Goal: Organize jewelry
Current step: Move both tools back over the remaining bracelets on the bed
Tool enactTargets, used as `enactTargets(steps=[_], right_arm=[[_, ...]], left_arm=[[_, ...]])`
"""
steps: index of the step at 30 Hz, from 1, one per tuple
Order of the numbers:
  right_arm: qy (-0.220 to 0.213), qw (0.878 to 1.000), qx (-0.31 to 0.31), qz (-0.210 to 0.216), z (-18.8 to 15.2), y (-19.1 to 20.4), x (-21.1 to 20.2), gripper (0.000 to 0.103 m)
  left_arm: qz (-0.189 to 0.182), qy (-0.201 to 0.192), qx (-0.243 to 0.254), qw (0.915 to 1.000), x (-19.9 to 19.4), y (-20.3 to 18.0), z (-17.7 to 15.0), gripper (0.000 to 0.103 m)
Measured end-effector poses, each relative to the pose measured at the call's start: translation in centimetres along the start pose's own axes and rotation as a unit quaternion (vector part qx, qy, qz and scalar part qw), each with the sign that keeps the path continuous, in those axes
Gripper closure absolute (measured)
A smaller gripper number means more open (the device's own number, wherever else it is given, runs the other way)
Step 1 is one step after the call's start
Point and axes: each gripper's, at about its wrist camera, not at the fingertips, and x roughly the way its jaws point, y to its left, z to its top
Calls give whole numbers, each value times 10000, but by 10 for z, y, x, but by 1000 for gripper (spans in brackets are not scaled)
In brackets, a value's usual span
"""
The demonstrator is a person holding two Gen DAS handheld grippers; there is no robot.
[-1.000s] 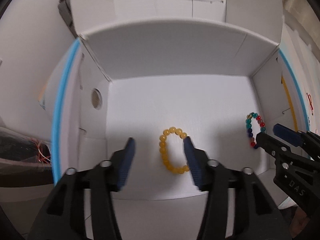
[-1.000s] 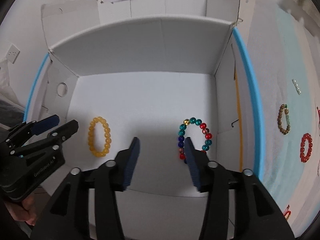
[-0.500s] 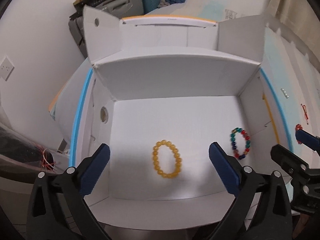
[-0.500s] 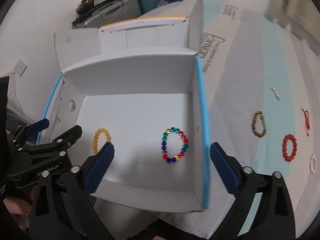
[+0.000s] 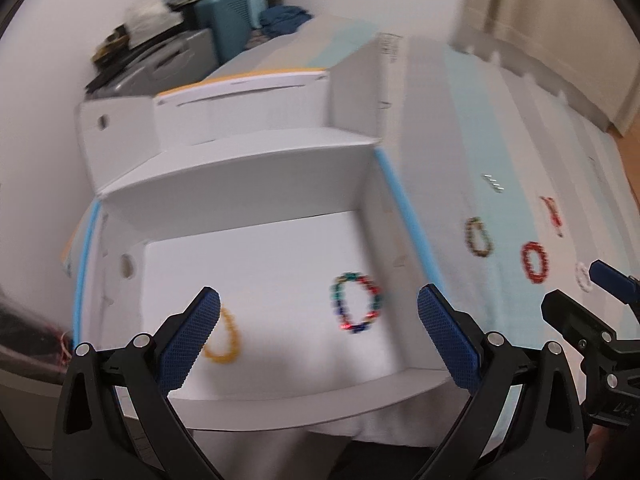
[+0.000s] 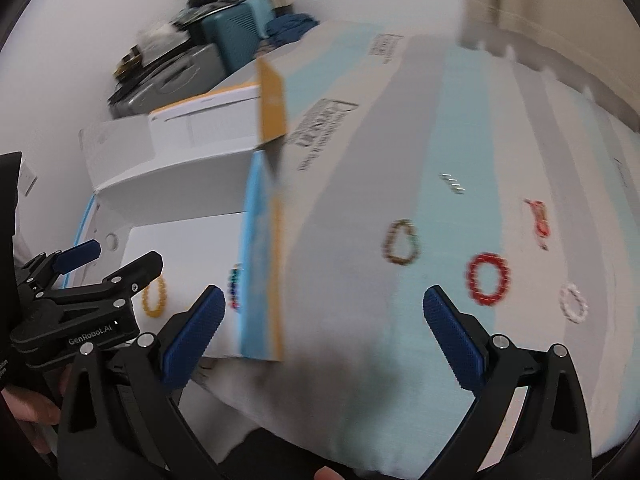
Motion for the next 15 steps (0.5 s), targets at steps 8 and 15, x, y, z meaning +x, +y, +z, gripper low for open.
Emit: enactTargets(steps=[8,15], right_arm=[[-104,9985,422,-330,-5,-87,-33,8],[-218,9944,844,-606,-13,-163,-46,8]], left_arm=[[-368,-23,386,9986,5,-80,13,6],[-533,-29,775,9956,19,-141,20,6]])
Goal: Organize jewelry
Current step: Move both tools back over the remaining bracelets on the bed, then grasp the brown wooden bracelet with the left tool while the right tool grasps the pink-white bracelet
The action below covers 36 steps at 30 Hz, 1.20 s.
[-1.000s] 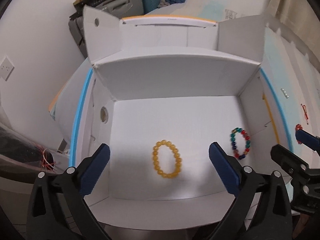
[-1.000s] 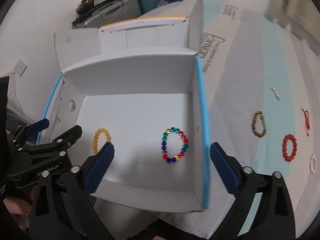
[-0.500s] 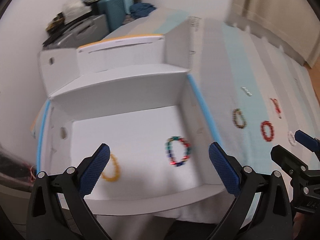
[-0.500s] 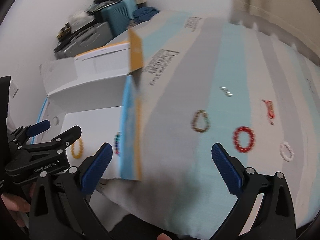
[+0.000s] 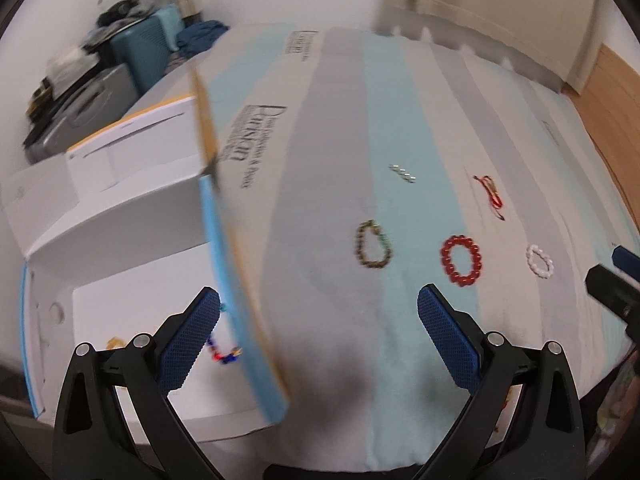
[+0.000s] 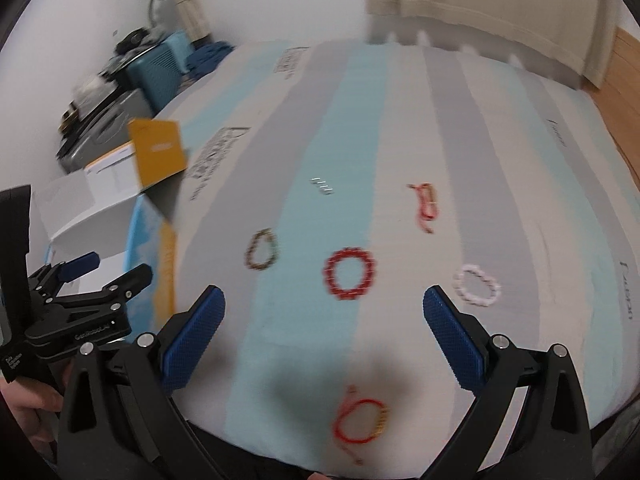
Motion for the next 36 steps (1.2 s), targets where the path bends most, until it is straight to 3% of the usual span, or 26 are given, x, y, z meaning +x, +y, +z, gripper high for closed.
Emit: enactTargets(steps=[7,20,36], right_arm=[[155,9991,370,-134,0,-65,23,8],[565,9932,922,-421,-7,-162,97,8],[1150,9836,1202,-690,-30,-217,174,8]], left_arm=[[-181,150,205,9995,41,-34,18,6],[-217,454,297,9983,130,-54,29,6],[20,713,224,9972,200,-50,37,10]])
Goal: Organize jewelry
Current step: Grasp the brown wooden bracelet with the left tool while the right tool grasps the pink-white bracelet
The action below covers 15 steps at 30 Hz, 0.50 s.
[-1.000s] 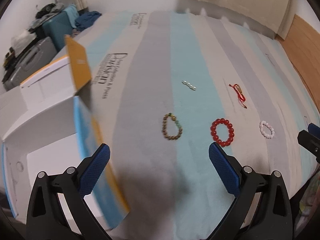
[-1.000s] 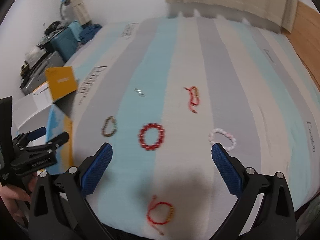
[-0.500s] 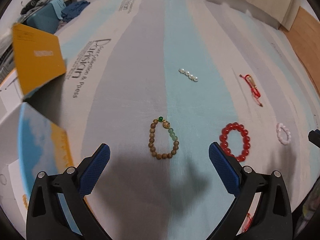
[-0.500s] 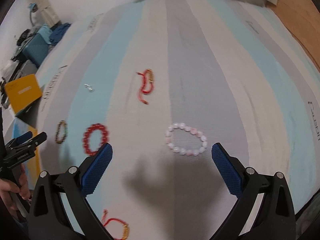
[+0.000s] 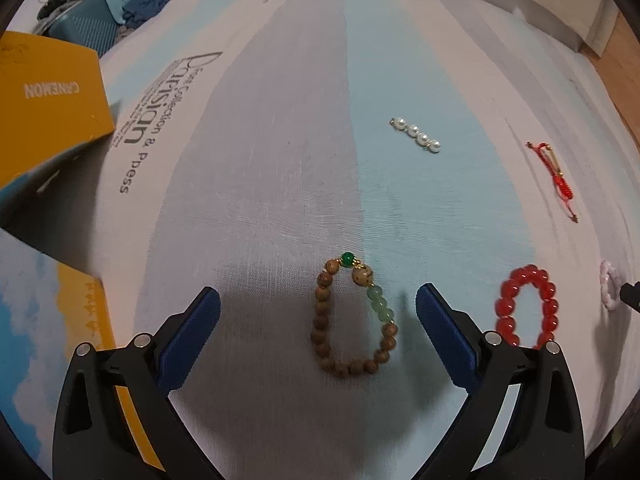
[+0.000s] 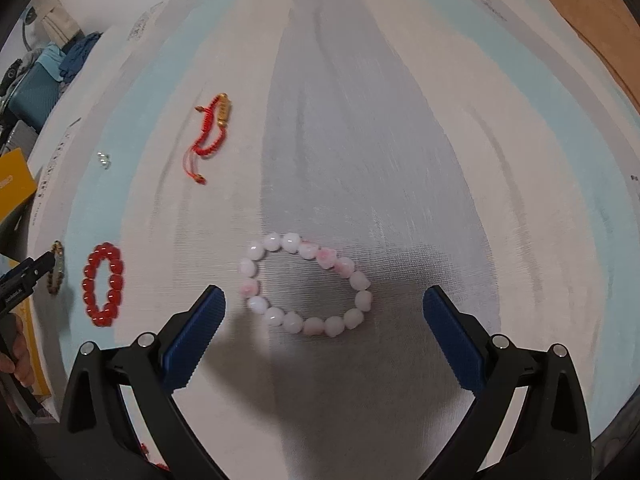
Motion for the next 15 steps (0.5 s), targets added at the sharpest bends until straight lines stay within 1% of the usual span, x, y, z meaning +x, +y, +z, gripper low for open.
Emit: enactTargets(steps=[3,8,12,13,15], right_arm=[[64,10000,11,-15,0,-4,8,11],[125,9998,114,-40,-1,-13,16,11],[132,9998,133,-32,-2,-16,19,11],[127,9998,132,-29,-2,-16,19,13],[137,9998,141,-41,-2,-15,21,17]], left_arm=[[19,41,-1,10000,7,0,0,12],[35,84,-85,9999,15,6,-3,13],[48,90,-61,9999,18,8,-4,14],[50,86,-67,9999,18,8,-4,15],[38,94,-65,9999,18,7,-4,20]])
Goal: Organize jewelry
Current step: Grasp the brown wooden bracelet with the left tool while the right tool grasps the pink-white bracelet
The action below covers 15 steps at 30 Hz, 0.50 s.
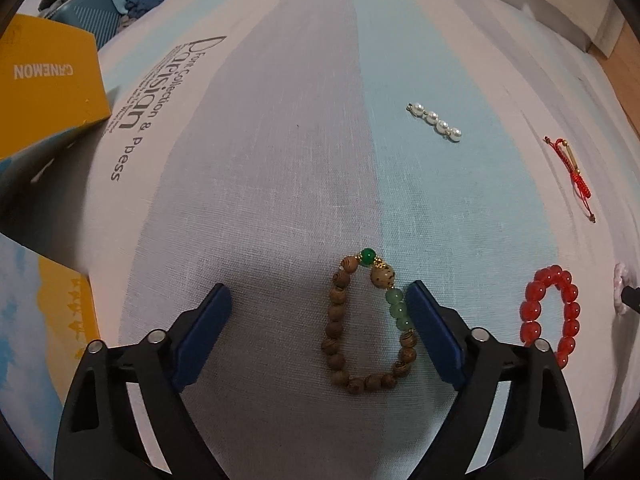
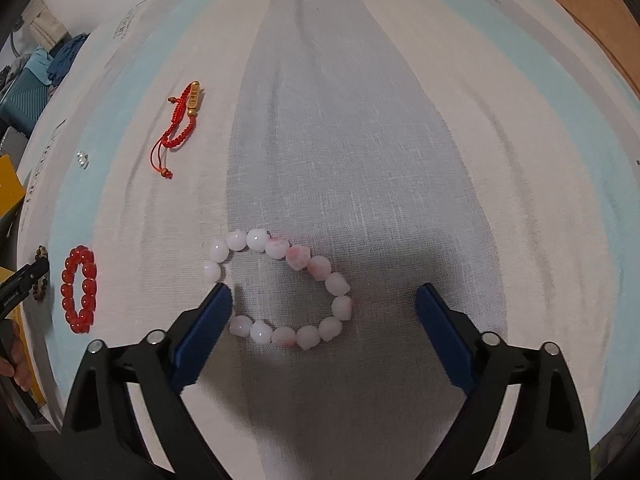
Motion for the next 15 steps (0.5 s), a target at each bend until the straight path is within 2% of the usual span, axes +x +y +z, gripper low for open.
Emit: enactTargets(steps=[6,9,15], right_arm=[[41,10000,-30,-66,7,1,6,28],[20,9999,-68,-128,8,4,9,37],[-44,9996,-165,-215,6,0,5,69]], left_arm=[[-82,-15,122,9999,-1,-8,-2,35],[-140,-13,131,9998,-2,-10,-4,42],[-268,78,130,9995,-4,-13,-6,62]])
